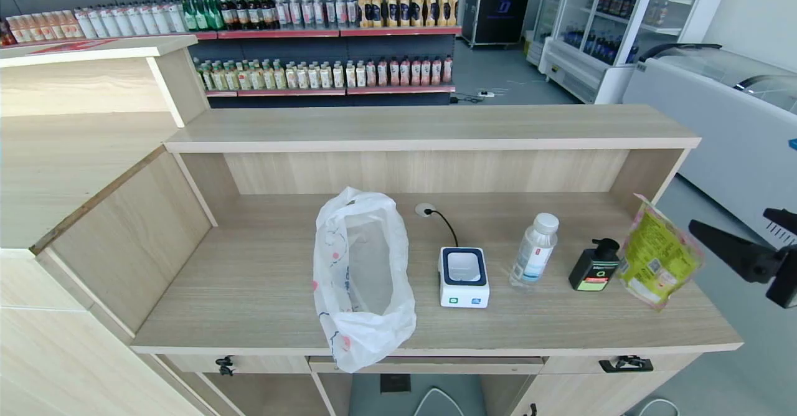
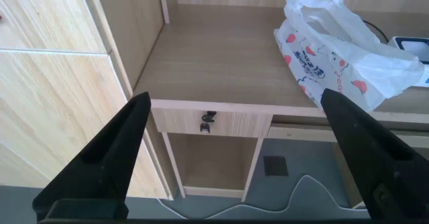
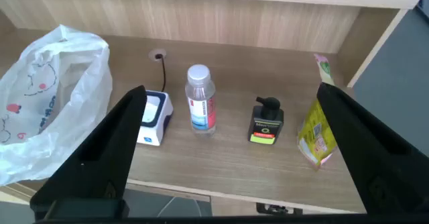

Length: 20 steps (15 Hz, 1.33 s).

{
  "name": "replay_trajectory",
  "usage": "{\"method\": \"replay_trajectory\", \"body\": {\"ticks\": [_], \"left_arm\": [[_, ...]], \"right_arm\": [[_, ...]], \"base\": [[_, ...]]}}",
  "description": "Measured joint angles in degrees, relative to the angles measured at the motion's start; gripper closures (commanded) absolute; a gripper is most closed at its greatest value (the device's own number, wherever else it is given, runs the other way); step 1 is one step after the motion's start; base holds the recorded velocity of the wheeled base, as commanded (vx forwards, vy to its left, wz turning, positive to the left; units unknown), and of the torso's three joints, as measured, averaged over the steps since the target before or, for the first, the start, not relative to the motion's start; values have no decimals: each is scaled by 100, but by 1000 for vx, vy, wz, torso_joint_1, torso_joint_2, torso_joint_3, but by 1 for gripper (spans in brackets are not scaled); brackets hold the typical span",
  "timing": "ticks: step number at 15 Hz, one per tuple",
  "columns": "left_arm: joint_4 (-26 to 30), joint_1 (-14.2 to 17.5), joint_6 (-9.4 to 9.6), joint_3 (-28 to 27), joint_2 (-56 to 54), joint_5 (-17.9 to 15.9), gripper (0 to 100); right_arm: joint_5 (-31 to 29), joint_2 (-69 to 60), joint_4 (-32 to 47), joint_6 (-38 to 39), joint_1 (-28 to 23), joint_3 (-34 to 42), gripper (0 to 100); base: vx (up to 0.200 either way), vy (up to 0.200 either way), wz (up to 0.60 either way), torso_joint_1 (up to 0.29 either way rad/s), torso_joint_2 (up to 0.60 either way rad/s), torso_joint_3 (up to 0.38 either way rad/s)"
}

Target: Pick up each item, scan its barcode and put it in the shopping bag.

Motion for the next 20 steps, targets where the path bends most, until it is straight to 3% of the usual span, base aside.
{"method": "replay_trajectory", "body": {"ticks": [8, 13, 20], "left_arm": [[0, -2, 0, 0, 0, 0, 0], [0, -2, -2, 0, 0, 0, 0], [0, -2, 0, 0, 0, 0, 0]], "right_arm": [[-394, 1918, -499, -204, -511, 143, 0], [-394, 3007, -1490, -312, -673, 126, 0], [219, 4300, -2617, -652, -516, 71, 0]], "base": [[0, 0, 0, 0, 0, 0], [0, 0, 0, 0, 0, 0], [0, 0, 0, 0, 0, 0]]}}
